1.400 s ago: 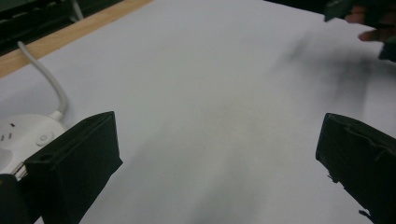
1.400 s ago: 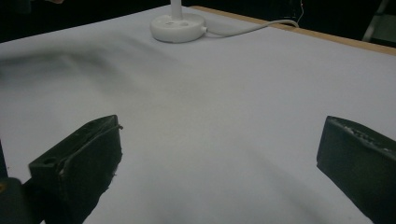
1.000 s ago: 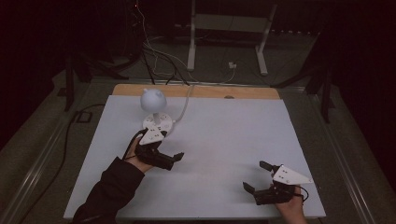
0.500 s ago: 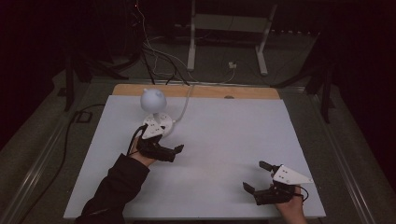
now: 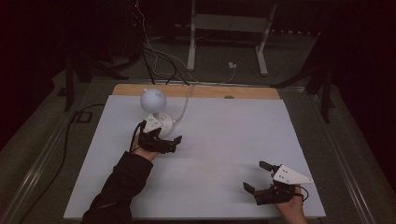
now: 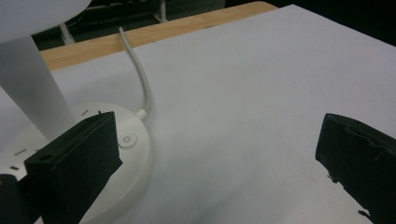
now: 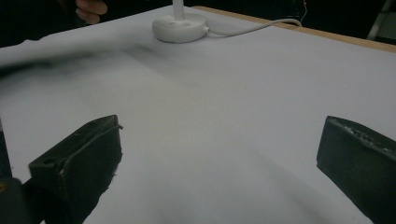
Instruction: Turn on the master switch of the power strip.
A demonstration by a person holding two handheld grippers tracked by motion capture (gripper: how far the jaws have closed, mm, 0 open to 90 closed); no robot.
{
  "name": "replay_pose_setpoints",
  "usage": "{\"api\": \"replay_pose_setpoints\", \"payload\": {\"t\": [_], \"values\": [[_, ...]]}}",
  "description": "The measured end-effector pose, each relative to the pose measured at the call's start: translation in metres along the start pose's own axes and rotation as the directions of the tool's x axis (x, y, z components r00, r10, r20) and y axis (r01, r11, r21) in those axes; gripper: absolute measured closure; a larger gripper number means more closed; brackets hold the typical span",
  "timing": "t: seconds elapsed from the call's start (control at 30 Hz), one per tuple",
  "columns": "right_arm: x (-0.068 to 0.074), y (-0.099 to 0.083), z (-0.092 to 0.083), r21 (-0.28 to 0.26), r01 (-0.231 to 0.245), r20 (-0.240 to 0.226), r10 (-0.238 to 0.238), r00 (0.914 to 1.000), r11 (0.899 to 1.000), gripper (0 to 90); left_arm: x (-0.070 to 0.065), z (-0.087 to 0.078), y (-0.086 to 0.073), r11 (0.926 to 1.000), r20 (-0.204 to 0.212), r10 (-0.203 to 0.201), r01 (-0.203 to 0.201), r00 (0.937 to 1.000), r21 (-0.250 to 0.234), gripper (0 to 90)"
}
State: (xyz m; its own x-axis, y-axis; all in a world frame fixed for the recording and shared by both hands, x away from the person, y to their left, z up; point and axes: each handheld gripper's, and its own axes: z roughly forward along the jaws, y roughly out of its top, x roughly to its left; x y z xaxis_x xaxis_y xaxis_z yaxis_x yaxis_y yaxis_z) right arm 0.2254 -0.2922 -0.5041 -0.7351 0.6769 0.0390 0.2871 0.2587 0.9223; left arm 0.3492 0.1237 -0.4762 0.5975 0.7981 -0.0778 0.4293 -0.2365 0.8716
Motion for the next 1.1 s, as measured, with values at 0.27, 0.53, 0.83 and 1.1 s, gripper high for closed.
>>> {"api": "replay_pose_setpoints", "payload": {"t": [0.27,0.53,0.83,1.1], "values": [[0.000,0.000,0.000,0.001,0.002,-0.003,-0.002,1.0000,1.000,0.1,0.001,0.013,-0.002,0.9992,-0.065,0.021,-0.019,0.9977,0.035,0.3],[-0.001,0.000,-0.001,-0.005,0.000,-0.005,0.000,1.0000,1.000,0.1,0.009,0.021,-0.004,0.9993,-0.104,-0.011,0.014,0.9945,0.034,9.6],[-0.001,0.000,-0.001,-0.006,0.003,-0.005,-0.003,1.0000,1.000,0.1,0.011,0.027,-0.001,0.9993,-0.156,0.008,-0.002,0.9877,0.037,34.6],[-0.001,0.000,-0.001,-0.005,0.002,-0.007,-0.002,1.0000,1.000,0.1,0.016,0.031,0.001,0.9995,-0.189,-0.001,0.007,0.9819,0.031,64.6]]}}
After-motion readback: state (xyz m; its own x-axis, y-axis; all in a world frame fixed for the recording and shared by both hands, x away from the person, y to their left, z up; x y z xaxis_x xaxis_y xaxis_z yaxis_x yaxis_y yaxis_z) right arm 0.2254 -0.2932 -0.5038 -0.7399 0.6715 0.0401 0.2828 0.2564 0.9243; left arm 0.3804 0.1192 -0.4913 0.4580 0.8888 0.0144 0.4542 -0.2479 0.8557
